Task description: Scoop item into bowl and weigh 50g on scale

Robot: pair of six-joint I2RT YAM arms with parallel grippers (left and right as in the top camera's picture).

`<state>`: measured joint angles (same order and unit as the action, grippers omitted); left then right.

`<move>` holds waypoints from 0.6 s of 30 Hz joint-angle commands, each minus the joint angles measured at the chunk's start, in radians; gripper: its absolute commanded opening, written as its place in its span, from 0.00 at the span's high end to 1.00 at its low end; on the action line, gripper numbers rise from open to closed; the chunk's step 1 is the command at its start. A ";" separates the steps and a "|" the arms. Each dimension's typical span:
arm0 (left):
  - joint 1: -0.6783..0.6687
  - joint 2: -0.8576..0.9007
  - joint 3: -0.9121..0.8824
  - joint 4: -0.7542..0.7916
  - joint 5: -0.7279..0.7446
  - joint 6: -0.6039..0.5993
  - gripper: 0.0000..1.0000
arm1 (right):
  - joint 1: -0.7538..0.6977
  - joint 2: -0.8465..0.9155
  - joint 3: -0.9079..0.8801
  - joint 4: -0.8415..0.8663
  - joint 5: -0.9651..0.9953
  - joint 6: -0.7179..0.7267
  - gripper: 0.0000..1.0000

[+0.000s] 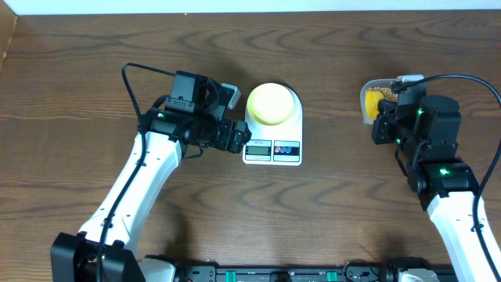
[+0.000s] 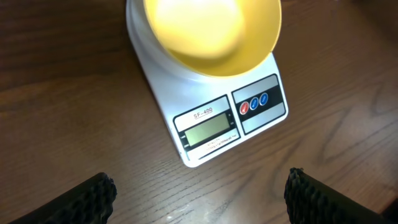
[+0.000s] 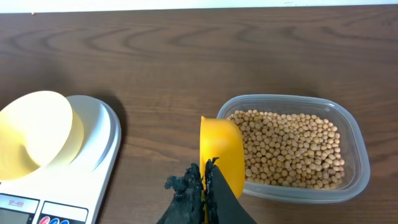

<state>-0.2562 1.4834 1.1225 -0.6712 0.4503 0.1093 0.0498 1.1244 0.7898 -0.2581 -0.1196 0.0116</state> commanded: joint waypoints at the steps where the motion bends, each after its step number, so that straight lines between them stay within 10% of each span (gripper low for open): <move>1: 0.005 -0.002 -0.005 -0.002 0.025 0.018 0.11 | -0.009 -0.006 0.016 -0.011 -0.006 -0.053 0.99; 18: 0.005 -0.002 -0.005 -0.002 0.025 0.018 0.11 | -0.010 0.045 0.014 -0.163 0.008 0.006 0.99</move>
<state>-0.2562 1.4834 1.1225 -0.6727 0.4656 0.1097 0.0498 1.1606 0.7898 -0.4240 -0.1158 -0.0357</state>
